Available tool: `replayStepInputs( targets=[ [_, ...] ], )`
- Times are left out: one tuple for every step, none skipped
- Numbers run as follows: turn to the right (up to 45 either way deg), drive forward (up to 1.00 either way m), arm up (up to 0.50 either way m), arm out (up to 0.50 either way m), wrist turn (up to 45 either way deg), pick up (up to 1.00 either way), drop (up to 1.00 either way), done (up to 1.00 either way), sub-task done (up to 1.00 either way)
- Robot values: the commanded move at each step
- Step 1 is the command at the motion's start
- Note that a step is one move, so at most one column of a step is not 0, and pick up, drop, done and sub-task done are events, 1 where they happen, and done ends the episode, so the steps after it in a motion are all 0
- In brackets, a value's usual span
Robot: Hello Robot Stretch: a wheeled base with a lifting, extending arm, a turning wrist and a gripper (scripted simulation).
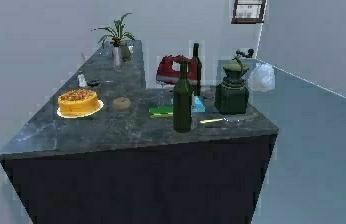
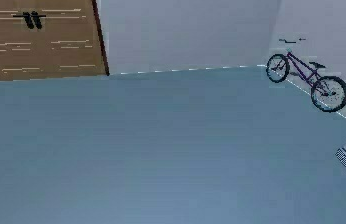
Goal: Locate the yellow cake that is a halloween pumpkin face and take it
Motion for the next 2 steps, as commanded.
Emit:
replayStepInputs(
  targets=[
    [-12.0, 0.0, 0.0, 0.0, 0.0, 0.0, 0.0, 0.0, 0.0],
    [0.0, 0.1, 0.0, 0.0, 0.0, 0.0, 0.0, 0.0, 0.0]
  ],
)
